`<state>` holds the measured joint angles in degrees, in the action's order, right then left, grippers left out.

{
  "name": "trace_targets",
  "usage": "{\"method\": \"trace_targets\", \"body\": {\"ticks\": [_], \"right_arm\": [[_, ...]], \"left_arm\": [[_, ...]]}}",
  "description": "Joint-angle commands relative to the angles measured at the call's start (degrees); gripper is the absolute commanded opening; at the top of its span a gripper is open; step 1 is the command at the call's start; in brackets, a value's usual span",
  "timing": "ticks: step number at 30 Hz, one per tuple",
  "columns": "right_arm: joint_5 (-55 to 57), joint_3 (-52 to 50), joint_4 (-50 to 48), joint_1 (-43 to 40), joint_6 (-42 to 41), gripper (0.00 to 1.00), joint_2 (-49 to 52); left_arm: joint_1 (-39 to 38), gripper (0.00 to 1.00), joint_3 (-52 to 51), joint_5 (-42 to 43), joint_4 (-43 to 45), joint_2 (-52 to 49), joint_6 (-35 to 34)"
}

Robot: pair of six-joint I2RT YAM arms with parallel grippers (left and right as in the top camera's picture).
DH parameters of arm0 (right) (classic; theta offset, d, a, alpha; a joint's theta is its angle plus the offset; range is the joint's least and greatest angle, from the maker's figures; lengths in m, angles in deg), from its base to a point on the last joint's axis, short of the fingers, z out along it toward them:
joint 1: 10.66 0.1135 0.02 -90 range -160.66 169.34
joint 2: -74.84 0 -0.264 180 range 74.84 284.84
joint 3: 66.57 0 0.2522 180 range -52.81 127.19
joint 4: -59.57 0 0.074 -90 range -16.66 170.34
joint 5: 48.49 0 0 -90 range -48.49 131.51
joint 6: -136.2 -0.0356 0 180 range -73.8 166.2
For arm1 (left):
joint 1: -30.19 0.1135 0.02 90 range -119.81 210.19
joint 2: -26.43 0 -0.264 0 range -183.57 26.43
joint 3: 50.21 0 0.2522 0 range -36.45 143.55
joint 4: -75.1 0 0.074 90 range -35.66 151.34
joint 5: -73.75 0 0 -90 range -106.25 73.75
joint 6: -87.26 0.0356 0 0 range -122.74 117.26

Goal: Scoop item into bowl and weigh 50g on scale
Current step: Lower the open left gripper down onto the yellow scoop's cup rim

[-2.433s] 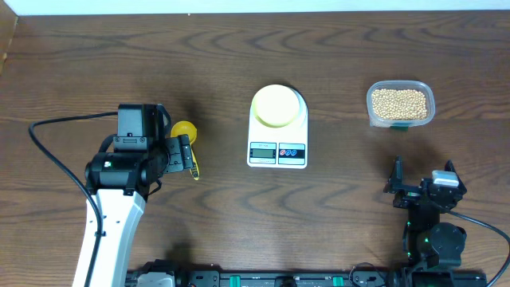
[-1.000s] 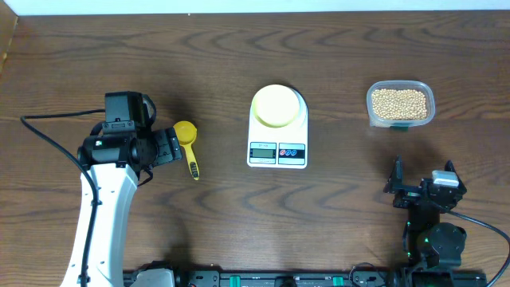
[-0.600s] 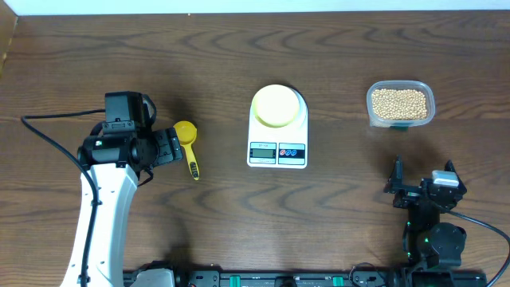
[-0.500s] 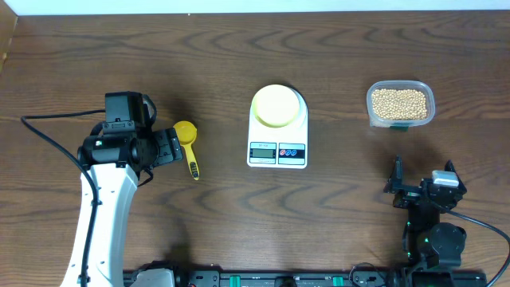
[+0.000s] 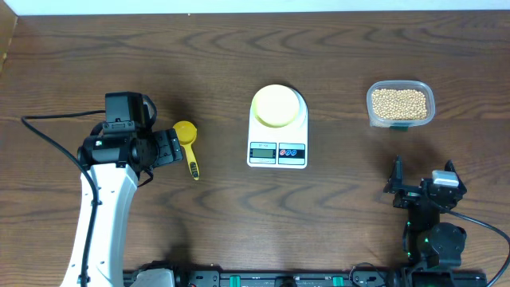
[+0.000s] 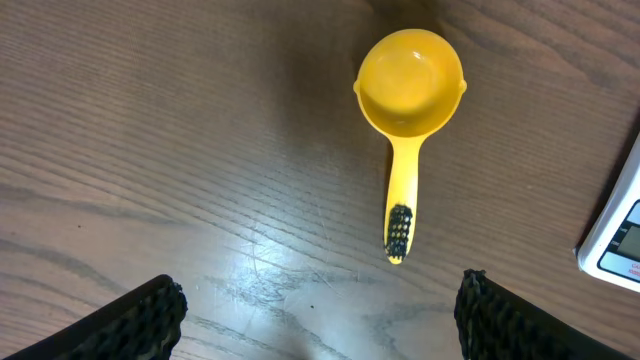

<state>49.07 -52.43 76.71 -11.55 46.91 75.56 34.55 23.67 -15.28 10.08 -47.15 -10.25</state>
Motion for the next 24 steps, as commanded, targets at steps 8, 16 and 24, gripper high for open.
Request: {"method": "trace_targets", "body": {"ticks": [8,16,24], "right_arm": [[0.9,0.0,0.1,0.5,0.4,0.99,-0.4],[0.9,0.0,0.1,0.5,0.4,0.99,-0.4],[0.9,0.0,0.1,0.5,0.4,0.99,-0.4]], "left_arm": [[0.2,0.88,1.7,0.0,-0.3,-0.2,-0.3],[0.2,0.88,1.7,0.0,-0.3,-0.2,-0.3],[0.2,0.88,1.5,0.1,1.7,-1.7,0.2]]}}
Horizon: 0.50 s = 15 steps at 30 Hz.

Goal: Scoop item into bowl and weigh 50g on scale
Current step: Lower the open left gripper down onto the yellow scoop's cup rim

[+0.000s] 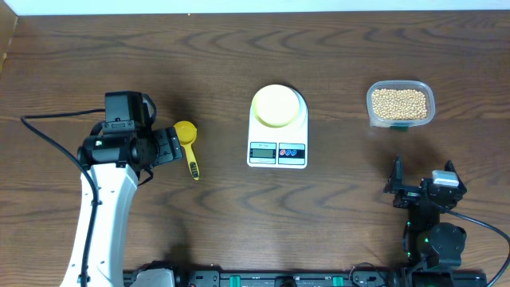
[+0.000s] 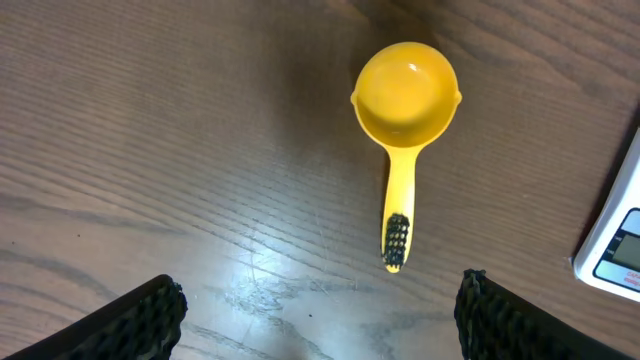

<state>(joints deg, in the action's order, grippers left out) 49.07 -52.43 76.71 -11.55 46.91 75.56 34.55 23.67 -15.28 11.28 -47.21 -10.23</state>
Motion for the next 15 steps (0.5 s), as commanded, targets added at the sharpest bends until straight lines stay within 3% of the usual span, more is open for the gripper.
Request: {"method": "trace_targets", "body": {"ticks": [1,15], "right_arm": [[0.9,0.0,0.1,0.5,0.4,0.99,-0.4],[0.9,0.0,0.1,0.5,0.4,0.99,-0.4]], "left_arm": [[0.2,0.88,1.5,0.1,0.8,-2.2,0.2],[0.2,0.88,2.3,0.1,8.5,-12.7,0.1]]}}
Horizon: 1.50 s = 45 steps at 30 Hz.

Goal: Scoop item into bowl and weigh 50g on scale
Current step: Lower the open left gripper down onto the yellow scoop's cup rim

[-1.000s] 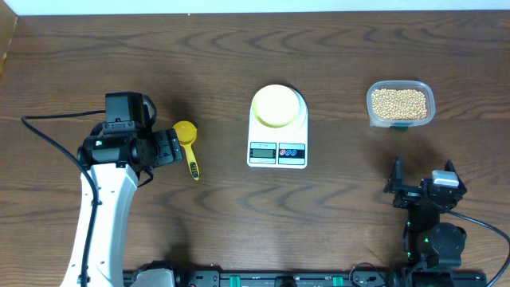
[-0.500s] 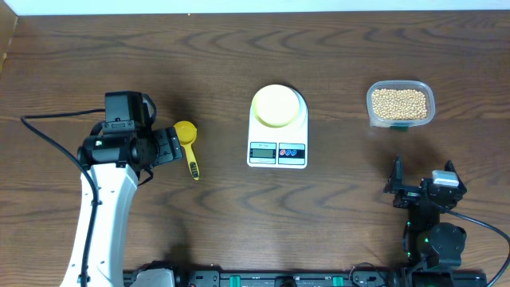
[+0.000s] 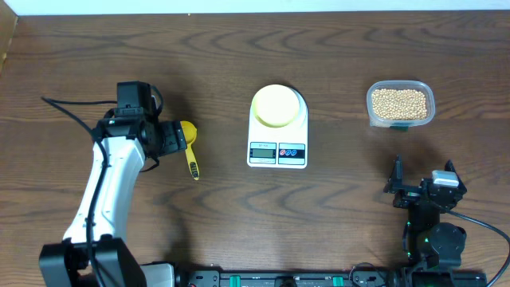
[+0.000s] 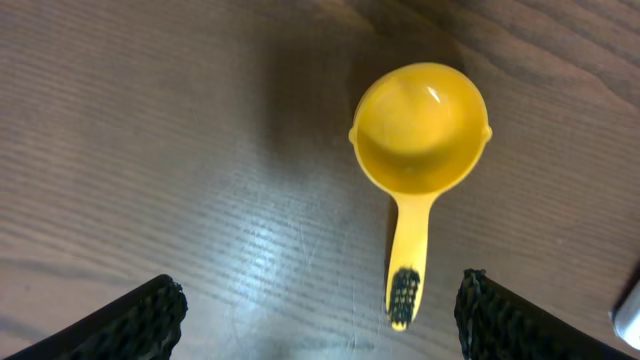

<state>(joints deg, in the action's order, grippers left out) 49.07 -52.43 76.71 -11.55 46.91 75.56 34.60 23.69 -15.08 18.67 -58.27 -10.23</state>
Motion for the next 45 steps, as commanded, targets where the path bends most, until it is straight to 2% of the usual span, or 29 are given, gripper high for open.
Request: {"method": "trace_targets", "body": {"ticks": [1,15,45], "right_arm": [[0.9,0.0,0.1,0.5,0.4,0.99,-0.4],[0.9,0.0,0.1,0.5,0.4,0.99,-0.4],[0.9,0.0,0.1,0.5,0.4,0.99,-0.4]], "left_arm": [[0.2,0.88,2.4,-0.1,1.6,-2.1,0.1],[0.2,0.88,5.6,1.6,3.8,-6.6,1.4],[2.7,0.88,5.7,2.3,5.3,-13.8,1.7]]}}
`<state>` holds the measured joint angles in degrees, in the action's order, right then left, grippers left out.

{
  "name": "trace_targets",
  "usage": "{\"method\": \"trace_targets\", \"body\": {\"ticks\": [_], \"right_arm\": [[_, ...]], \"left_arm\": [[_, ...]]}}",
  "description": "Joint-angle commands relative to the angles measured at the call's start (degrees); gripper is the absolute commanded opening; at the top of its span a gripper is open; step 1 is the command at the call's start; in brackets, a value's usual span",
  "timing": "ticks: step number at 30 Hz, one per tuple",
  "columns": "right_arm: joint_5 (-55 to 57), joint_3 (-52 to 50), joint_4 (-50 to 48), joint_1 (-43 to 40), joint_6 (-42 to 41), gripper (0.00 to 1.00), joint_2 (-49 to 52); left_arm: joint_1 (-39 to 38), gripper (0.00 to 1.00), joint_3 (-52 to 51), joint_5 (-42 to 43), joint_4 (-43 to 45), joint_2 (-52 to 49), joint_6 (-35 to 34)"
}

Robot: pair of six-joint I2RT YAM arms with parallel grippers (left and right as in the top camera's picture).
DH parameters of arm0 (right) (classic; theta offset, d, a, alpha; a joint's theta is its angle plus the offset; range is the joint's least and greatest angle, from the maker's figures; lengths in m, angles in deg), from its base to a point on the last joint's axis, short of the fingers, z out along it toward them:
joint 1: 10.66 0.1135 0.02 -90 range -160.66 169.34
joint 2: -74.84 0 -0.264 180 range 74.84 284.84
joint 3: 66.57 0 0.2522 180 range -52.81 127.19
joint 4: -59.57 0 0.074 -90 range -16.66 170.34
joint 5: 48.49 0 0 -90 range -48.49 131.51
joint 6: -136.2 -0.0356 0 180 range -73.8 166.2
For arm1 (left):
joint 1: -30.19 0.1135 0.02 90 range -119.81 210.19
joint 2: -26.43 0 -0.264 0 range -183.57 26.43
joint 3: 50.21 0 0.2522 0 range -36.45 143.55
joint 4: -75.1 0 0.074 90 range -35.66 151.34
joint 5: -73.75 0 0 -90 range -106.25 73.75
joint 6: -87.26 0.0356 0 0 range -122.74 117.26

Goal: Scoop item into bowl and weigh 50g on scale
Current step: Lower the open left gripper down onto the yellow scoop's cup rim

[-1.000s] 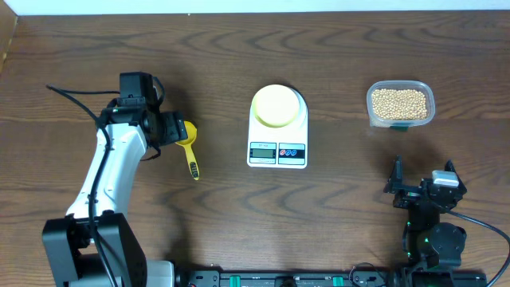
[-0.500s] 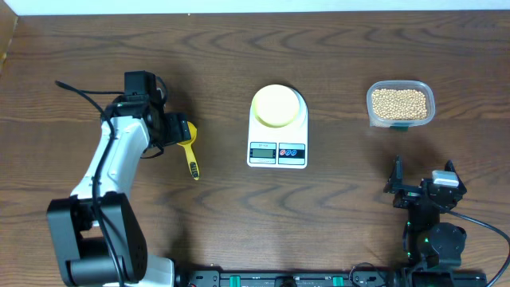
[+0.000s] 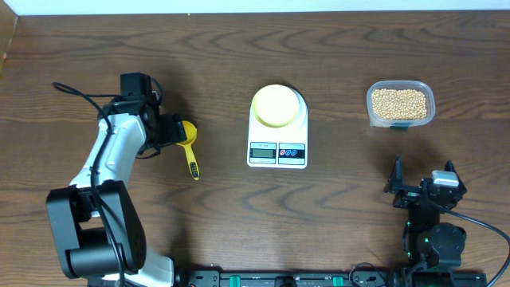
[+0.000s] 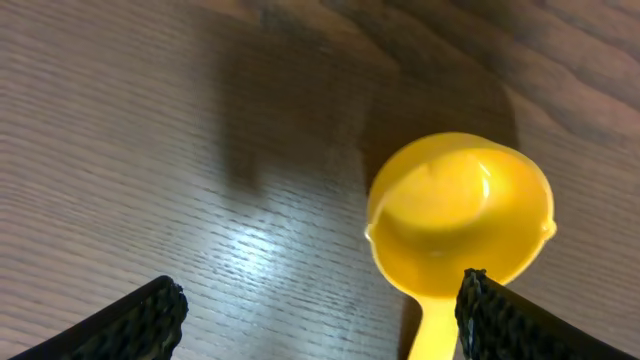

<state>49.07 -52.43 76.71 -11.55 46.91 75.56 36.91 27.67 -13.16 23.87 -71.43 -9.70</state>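
A yellow measuring scoop (image 3: 190, 143) lies on the table left of the scale, cup toward the far side, handle toward the front. In the left wrist view its empty cup (image 4: 460, 215) fills the right half. My left gripper (image 3: 169, 130) hangs low over the scoop's cup, open, with nothing between its fingers (image 4: 150, 318); the right finger stands beside the handle's root. A white scale (image 3: 277, 131) carries a pale yellow bowl (image 3: 278, 104). A clear tub of soybeans (image 3: 400, 104) sits at the far right. My right gripper (image 3: 398, 185) rests at the front right; its state does not show.
The scale's display and buttons (image 3: 276, 151) face the front edge. A black cable (image 3: 80, 96) runs from the left arm over the table's left part. The table's front rail (image 3: 271, 279) holds the arm bases.
My left gripper has moved farther back and lower over the scoop's cup, which now looks larger in the wrist view. The scoop, scale, bowl and tub lie as before.
My left gripper stood open left of the scoop, with the whole scoop in its view. It stayed nearly the same, then had shifted toward the far side and closer to the cup. Now it hangs low just over the cup, still open. The right arm stayed parked.
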Motion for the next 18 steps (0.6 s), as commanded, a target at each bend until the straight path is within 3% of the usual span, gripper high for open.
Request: {"method": "trace_targets", "body": {"ticks": [1,18], "right_arm": [[0.9,0.0,0.1,0.5,0.4,0.99,-0.4],[0.9,0.0,0.1,0.5,0.4,0.99,-0.4]], "left_arm": [[0.4,0.88,1.7,0.3,0.3,-0.6,1.2],[0.4,0.88,1.7,0.3,2.7,-0.7,2.4]]}}
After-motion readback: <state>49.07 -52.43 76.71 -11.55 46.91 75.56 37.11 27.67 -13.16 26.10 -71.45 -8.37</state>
